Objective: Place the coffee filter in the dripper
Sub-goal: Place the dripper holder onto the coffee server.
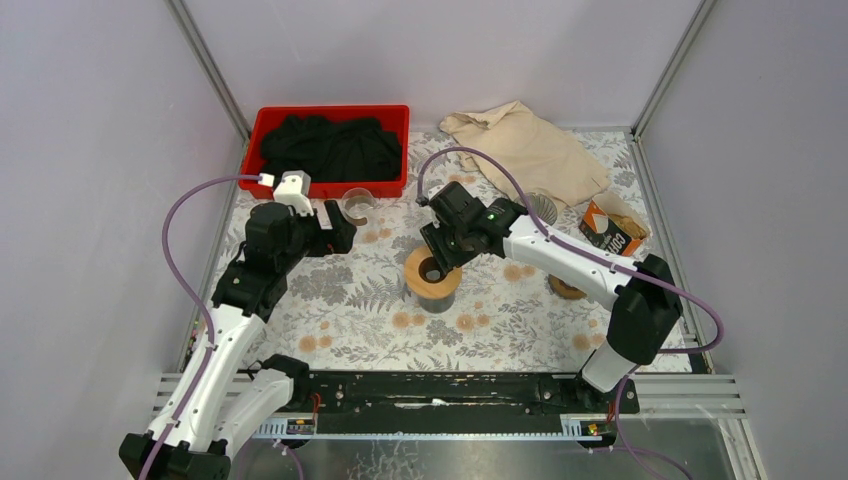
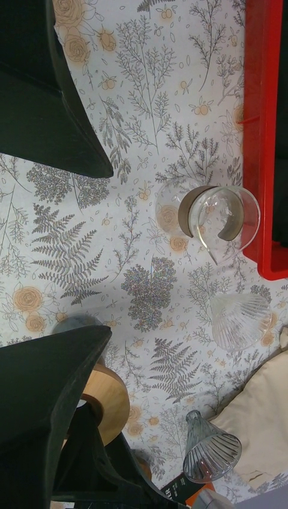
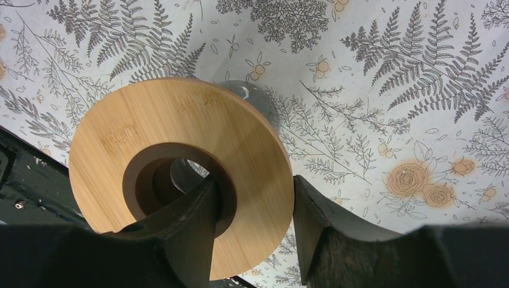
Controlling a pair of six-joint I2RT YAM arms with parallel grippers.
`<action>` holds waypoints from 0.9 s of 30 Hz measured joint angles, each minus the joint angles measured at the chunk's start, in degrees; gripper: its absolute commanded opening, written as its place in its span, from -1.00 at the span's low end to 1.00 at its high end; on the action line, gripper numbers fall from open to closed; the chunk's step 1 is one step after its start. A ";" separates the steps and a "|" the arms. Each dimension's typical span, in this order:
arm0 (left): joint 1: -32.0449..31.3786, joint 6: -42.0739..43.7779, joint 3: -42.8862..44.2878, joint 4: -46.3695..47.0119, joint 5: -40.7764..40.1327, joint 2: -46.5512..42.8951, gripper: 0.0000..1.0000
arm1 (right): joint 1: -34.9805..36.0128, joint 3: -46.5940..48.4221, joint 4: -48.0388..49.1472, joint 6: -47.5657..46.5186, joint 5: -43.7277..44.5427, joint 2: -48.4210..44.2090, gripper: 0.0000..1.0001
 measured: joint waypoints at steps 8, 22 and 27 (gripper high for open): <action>0.04 0.00 -0.15 0.00 0.24 0.11 1.00 | 0.02 -0.20 0.20 0.00 1.97 0.11 -0.22; 0.15 0.00 -0.24 0.02 0.98 0.76 1.00 | 0.02 -0.96 1.07 0.07 2.62 0.09 0.25; 0.37 0.00 -0.24 0.04 1.31 0.90 1.00 | 0.02 -0.96 1.46 0.04 2.73 -0.81 0.41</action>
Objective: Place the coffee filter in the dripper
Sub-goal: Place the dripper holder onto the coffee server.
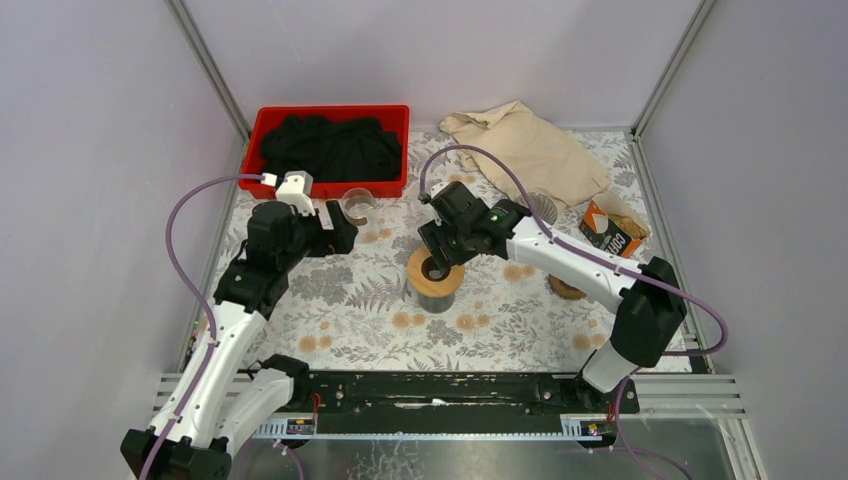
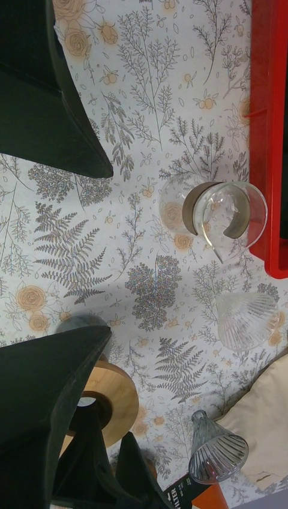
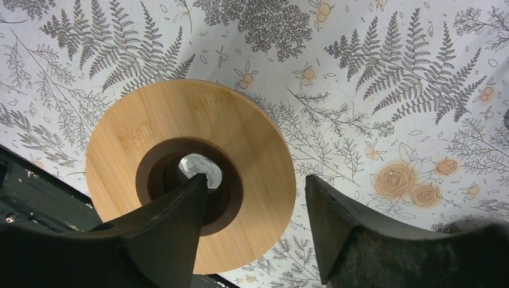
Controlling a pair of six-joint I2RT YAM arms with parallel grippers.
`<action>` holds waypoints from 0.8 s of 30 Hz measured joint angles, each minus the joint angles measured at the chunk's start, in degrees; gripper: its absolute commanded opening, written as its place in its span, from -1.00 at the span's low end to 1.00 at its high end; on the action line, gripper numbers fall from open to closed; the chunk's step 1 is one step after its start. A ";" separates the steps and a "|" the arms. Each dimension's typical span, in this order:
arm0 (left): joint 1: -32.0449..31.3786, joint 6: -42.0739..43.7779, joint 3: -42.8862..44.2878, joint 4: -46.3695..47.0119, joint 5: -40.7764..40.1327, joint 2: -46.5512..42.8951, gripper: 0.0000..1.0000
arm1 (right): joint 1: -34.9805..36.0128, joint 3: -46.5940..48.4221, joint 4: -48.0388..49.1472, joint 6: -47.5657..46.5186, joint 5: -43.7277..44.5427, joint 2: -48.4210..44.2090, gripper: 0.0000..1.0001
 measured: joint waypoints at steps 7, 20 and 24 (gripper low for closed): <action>0.04 0.00 0.00 0.04 0.07 0.26 1.00 | 0.00 0.02 0.04 -0.28 1.29 -2.97 0.68; 0.07 0.00 0.00 0.33 0.09 0.26 1.00 | -7.45 3.50 4.87 -1.99 2.75 -4.20 0.76; 0.09 0.00 0.00 0.35 0.07 0.26 1.00 | -12.00 4.31 7.34 -0.90 0.81 -2.43 0.75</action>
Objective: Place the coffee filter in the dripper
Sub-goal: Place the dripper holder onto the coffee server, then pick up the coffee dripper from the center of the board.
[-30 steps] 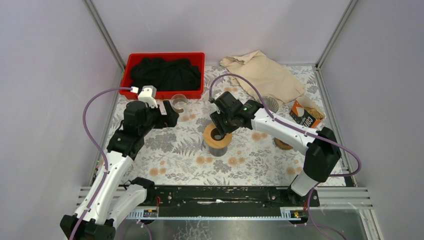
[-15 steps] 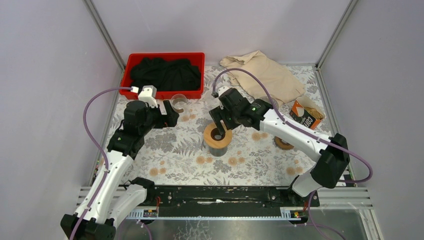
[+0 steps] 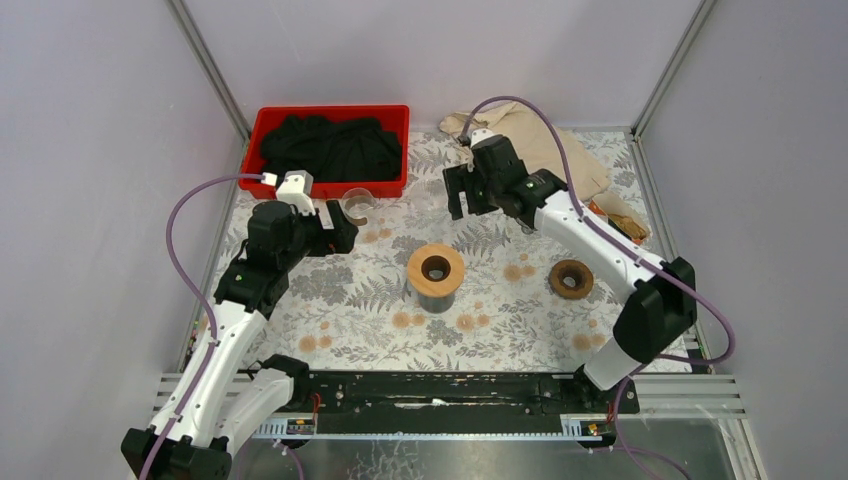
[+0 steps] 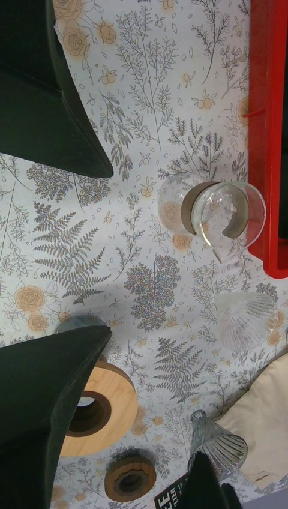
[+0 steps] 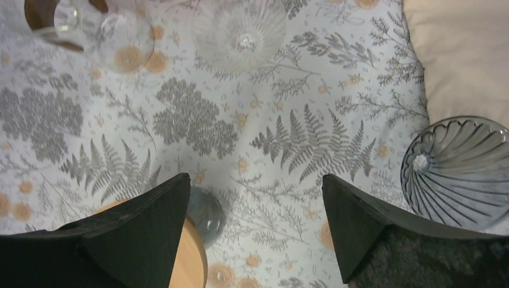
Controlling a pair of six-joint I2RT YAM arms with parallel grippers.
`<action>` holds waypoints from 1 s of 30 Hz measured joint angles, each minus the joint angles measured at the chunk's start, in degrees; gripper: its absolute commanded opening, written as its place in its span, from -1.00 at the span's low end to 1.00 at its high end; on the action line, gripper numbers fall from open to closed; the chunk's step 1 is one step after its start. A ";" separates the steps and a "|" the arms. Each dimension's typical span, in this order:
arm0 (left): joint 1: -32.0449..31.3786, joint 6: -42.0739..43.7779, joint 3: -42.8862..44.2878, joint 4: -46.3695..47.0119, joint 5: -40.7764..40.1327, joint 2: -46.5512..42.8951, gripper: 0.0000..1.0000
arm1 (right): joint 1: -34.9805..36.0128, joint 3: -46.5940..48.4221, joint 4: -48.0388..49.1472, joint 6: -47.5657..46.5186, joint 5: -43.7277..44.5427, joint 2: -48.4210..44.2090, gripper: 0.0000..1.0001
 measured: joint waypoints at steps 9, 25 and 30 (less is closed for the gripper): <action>0.02 0.02 0.00 0.02 0.02 0.00 1.00 | -6.32 3.13 8.33 5.14 -5.51 9.40 0.65; 0.02 0.02 0.00 0.02 0.09 0.00 1.00 | -10.60 7.91 18.51 13.84 -14.14 26.21 0.36; 0.31 0.02 0.00 0.02 0.11 0.00 1.00 | -10.67 8.50 21.46 16.50 -15.67 29.92 0.19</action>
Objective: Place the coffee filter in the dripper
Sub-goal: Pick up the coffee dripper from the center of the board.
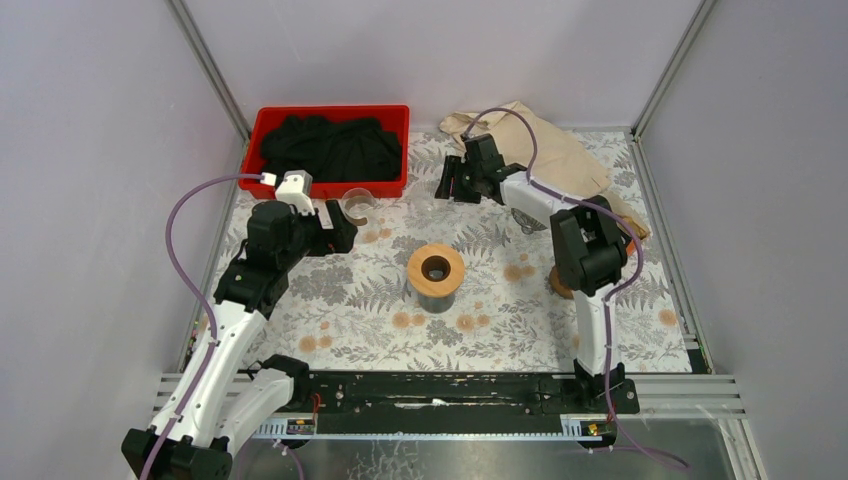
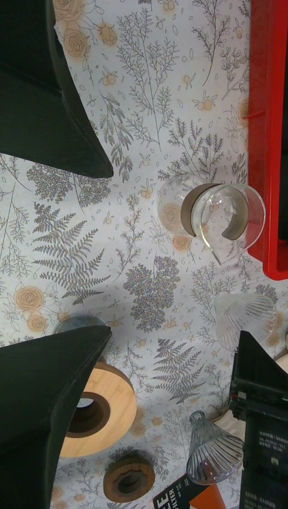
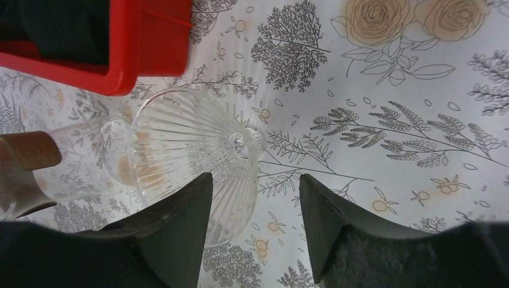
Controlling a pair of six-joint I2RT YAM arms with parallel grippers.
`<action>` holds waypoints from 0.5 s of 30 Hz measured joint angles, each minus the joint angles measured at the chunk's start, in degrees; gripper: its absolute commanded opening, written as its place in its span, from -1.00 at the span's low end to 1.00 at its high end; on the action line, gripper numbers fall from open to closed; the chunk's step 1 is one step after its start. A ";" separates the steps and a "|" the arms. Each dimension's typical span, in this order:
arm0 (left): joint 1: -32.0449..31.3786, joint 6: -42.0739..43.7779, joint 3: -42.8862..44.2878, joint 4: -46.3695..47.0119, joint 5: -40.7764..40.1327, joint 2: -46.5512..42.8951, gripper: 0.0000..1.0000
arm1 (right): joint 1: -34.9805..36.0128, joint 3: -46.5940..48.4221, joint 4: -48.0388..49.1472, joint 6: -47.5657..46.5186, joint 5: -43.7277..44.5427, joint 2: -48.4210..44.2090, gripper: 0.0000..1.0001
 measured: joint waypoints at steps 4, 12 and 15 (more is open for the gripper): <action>0.02 0.00 0.00 0.00 0.00 0.02 1.00 | -0.13 0.79 1.22 2.01 -1.46 3.26 -0.07; 0.02 0.00 0.00 0.00 0.00 0.26 1.00 | -0.26 1.38 2.60 3.72 -3.30 4.68 -0.72; 0.02 0.00 0.00 0.00 0.00 0.28 1.00 | -0.28 1.38 2.51 3.89 -3.32 4.68 -0.85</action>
